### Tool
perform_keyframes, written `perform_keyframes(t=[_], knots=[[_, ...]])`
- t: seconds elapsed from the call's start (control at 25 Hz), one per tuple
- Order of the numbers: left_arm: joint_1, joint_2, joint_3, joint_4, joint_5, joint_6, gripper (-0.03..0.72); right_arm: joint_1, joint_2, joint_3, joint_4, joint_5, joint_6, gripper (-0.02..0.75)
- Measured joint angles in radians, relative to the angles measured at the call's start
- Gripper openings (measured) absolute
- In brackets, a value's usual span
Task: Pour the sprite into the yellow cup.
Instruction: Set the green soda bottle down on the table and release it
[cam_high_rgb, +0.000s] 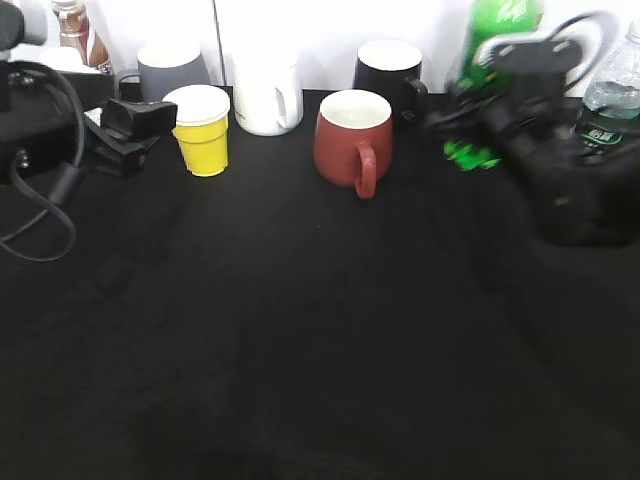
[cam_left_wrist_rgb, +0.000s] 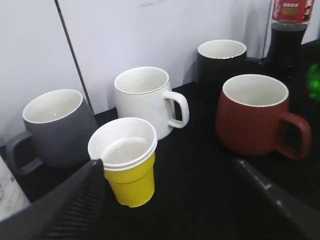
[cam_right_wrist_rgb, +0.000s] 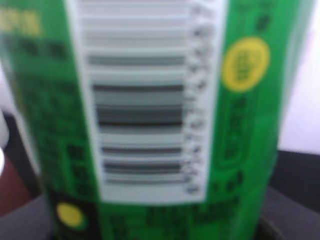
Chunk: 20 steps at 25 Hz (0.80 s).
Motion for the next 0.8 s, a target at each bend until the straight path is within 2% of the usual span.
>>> perform_keyframes(t=[0.24, 0.28, 0.32, 0.44, 0.56, 0.8], knots=[[-0.002, -0.032, 0.001, 0.001, 0.024, 0.0, 0.575, -0.005, 0.131, -0.112, -0.007, -0.008, 0.029, 0.434], [-0.002, -0.032, 0.001, 0.001, 0.025, 0.0, 0.573, -0.005, 0.138, -0.111, -0.008, -0.008, 0.044, 0.459], [-0.002, -0.032, 0.001, 0.001, 0.025, 0.0, 0.571, -0.005, 0.138, -0.112, 0.006, -0.01, 0.053, 0.531], [-0.002, -0.032, 0.002, 0.001, 0.025, 0.0, 0.57, -0.005, 0.133, -0.119, 0.04, -0.045, 0.055, 0.63], [-0.002, -0.032, 0.002, 0.001, 0.025, 0.0, 0.57, -0.005, 0.115, -0.113, 0.031, -0.024, 0.057, 0.637], [-0.002, -0.032, 0.002, 0.001, 0.025, 0.0, 0.57, -0.005, 0.076, 0.004, 0.03, -0.01, 0.067, 0.637]])
